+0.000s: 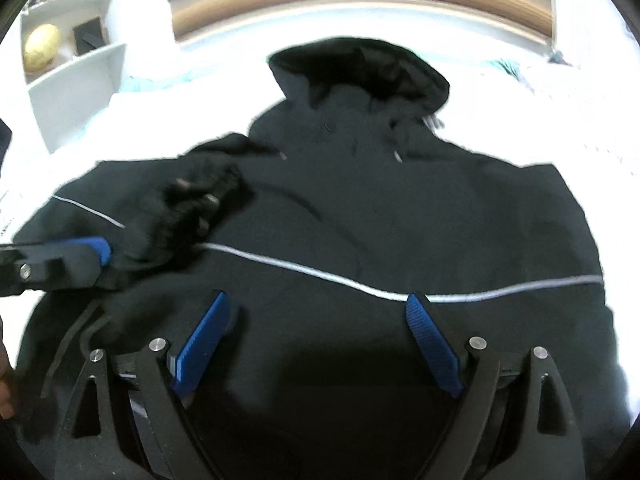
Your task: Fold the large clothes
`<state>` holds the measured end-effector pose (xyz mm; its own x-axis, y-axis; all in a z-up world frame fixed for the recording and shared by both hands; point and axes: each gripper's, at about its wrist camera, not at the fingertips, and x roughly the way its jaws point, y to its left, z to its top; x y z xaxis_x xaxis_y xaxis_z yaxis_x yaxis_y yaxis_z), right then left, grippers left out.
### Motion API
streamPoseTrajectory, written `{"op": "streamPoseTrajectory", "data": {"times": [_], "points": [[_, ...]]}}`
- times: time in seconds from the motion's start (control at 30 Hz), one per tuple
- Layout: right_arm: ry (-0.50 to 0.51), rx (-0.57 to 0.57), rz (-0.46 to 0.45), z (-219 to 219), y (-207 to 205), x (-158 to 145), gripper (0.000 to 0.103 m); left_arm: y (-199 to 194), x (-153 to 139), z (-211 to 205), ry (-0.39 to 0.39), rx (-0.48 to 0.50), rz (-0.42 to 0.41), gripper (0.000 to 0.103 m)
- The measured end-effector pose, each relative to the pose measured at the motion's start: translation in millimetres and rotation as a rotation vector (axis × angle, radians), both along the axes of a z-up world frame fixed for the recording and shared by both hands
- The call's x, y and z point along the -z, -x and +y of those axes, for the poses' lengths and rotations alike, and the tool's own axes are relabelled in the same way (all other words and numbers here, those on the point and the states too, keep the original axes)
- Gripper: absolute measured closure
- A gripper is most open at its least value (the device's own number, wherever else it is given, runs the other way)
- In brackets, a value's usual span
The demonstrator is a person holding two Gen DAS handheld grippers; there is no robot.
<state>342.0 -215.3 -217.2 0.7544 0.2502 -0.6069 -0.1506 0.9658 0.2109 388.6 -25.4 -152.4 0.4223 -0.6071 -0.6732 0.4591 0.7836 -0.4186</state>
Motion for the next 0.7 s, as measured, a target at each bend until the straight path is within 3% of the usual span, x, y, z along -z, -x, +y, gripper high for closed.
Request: {"op": "streamPoseTrajectory", "data": {"times": [0.17,0.33,0.4,0.43,0.47,0.53,0.7], "points": [[-0.138,-0.128,0.067,18,-7,-30,0.012,21,-31,35,-0.01,-0.097,-0.097,0.048],[-0.225,-0.165,0.164,41,-47,-31,0.012,31,-50,82,-0.104,-0.249,-0.152,0.048],[-0.268,-0.125,0.224,44,-64,-21,0.013,34,-52,108,-0.106,-0.316,-0.148,0.048],[-0.31,-0.113,0.255,45,-71,-14,0.024,34,-53,118,-0.109,-0.35,-0.14,0.048],[-0.357,-0.125,0.274,47,-78,-9,0.048,33,-52,129,-0.116,-0.385,-0.132,0.048],[-0.374,-0.153,0.25,53,-79,-13,0.069,33,-52,145,-0.134,-0.438,-0.121,0.048],[-0.216,-0.148,0.057,53,-42,-64,0.073,29,-54,152,-0.136,-0.467,-0.126,0.048]]}}
